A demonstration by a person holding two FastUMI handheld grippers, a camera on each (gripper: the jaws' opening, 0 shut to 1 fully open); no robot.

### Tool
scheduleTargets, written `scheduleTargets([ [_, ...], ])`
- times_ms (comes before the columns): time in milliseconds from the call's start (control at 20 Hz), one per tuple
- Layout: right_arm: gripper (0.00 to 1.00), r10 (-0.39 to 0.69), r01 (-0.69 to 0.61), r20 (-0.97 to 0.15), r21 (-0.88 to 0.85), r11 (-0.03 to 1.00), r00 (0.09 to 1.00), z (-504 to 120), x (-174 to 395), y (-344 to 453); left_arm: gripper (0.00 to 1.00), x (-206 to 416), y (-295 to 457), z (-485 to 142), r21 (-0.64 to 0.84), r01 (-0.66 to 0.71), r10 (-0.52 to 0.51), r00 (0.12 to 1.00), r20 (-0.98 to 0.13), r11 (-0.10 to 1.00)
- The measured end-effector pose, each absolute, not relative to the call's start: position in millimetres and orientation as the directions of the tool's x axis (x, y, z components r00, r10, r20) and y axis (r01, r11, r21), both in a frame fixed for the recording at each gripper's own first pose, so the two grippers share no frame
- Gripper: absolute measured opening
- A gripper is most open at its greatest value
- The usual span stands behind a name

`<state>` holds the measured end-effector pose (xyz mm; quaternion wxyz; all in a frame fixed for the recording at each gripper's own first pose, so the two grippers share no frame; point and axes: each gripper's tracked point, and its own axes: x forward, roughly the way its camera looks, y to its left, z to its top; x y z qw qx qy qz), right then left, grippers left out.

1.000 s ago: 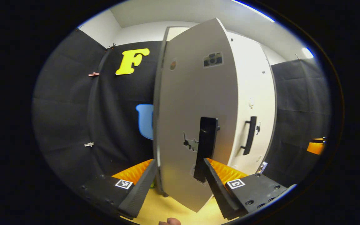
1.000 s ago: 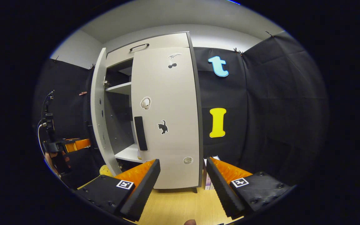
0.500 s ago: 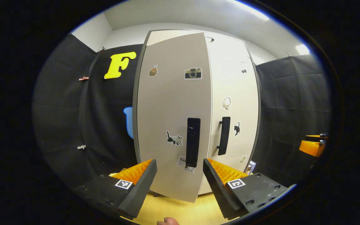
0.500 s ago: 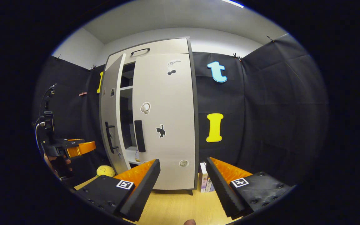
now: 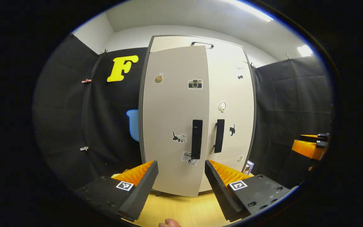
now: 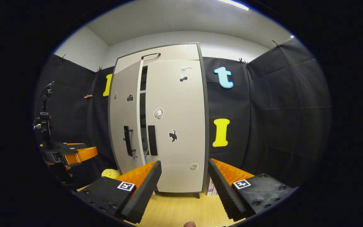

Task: Grab one shoe with the right hand and put it into the shoe cabinet, grab the other shoe with the left hand and put it into the shoe cabinet; then close the right door with the right hand and the left door with the left hand.

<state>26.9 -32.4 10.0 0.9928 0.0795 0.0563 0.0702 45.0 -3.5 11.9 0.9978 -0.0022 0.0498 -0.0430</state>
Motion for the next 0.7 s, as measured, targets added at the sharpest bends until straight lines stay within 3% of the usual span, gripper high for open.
scheduleTargets([
  [700, 0.97, 0.139, -0.126, -0.077, 0.160, 0.979, 0.987, 21.4, 11.2, -4.1, 0.94, 15.2, 18.9, 17.0, -0.021, 0.067, -0.069, 0.994, -0.083, 0.998],
])
